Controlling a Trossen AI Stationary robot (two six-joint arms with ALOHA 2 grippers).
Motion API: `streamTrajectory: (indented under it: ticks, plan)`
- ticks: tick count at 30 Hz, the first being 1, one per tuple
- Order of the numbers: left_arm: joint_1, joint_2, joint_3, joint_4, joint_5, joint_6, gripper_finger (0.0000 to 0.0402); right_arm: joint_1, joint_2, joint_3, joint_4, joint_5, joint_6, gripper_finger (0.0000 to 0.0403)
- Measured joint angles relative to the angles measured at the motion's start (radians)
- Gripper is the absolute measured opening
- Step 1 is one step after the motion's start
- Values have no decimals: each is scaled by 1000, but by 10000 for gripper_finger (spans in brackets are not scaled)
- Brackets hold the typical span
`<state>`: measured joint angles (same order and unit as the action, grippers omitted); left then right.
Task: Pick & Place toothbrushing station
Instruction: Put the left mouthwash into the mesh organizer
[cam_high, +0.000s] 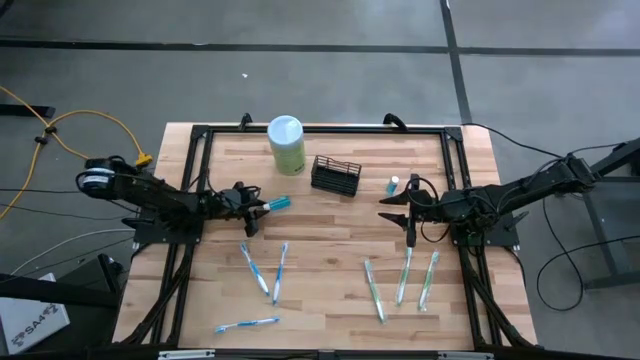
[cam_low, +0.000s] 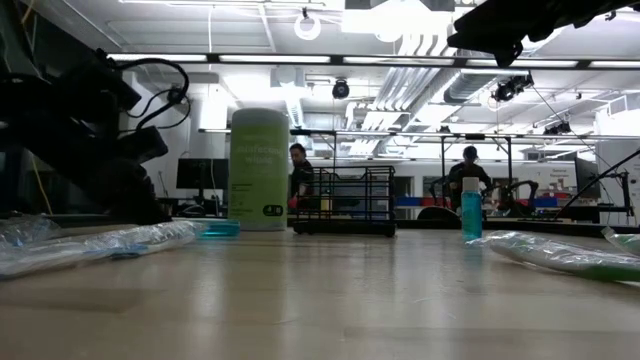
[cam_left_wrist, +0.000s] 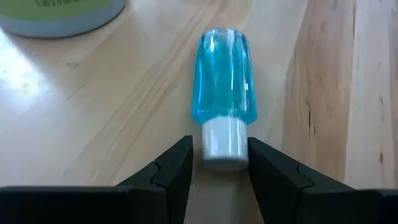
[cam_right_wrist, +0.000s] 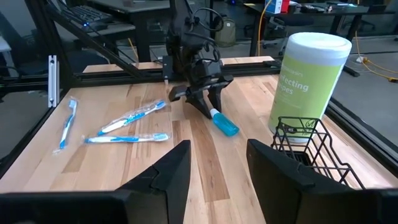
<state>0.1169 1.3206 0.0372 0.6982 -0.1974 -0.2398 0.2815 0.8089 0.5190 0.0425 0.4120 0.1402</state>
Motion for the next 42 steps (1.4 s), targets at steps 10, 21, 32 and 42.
streamTrajectory:
  ticks: [10, 21, 32, 42]
  plan:
    - [-2, 193, 9, 161, 9, -1, 146, 0, 0, 0, 0, -22, 24, 150]
    - [-3, 189, 8, 173, 16, -3, 146, 0, 0, 0, -2, -23, 22, 150]
    - [-3, 190, 7, 177, 16, -15, 123, 0, 0, 0, -2, -23, 21, 150]
    - [-3, 190, 7, 179, 21, -15, 100, 0, 0, 0, -14, -23, 21, 150]
